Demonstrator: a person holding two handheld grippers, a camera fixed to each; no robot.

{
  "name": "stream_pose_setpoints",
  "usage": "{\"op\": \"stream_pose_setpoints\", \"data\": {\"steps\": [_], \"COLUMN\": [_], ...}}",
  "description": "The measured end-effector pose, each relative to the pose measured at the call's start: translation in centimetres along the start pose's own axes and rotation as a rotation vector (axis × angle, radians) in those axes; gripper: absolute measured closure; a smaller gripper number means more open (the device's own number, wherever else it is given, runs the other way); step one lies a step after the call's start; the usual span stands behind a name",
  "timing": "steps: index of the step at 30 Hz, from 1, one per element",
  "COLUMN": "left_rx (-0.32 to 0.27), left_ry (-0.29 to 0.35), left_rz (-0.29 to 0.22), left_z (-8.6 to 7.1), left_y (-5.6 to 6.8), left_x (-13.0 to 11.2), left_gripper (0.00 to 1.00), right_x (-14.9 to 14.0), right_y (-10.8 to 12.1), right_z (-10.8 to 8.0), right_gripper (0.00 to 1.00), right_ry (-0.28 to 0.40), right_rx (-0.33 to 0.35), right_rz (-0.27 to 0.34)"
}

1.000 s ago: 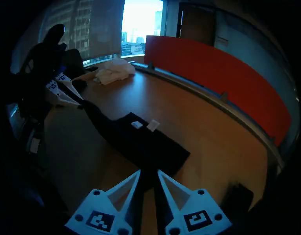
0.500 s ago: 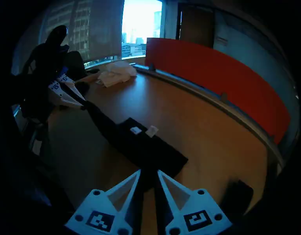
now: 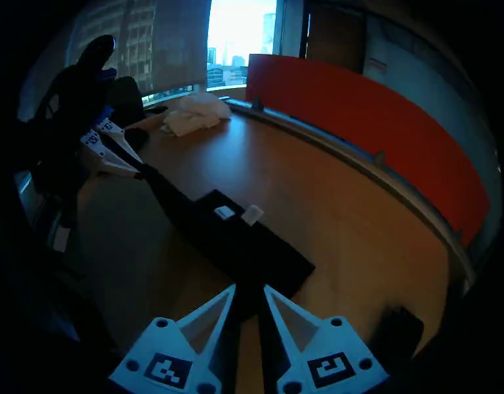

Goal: Fold towel

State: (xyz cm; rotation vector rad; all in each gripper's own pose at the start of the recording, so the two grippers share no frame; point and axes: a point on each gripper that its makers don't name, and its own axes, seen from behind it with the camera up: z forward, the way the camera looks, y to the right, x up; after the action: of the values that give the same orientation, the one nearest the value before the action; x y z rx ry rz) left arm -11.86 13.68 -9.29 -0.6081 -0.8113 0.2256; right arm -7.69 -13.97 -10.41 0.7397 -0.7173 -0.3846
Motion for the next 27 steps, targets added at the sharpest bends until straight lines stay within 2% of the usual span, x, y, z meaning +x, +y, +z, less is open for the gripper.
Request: {"op": "stream_pose_setpoints", "data": {"steps": [6, 14, 27], "left_rx": [0.005, 0.011, 0.001], "left_ry": [-0.017, -0.055, -0.095], "left_rz": [-0.008, 0.010, 0.031], "left_z": [2.0, 4.7, 7.7], "left_y": [-0.9, -1.8, -2.4], "left_x": [0.3, -0.1, -0.7], "left_gripper": [0.87, 0.87, 0.87], "right_x": [-0.5, -1.5, -3.9], "right_y": [1.4, 3.0, 4.5], "right_z": [1.9, 4.0, 5.7], "right_gripper": [0.86, 0.86, 0.86], "right_ry": [-0.032, -0.071, -0.136], "right_rx": [-0.004, 0.009, 0.024], "right_rz": [-0.005, 0.018, 0.041]}}
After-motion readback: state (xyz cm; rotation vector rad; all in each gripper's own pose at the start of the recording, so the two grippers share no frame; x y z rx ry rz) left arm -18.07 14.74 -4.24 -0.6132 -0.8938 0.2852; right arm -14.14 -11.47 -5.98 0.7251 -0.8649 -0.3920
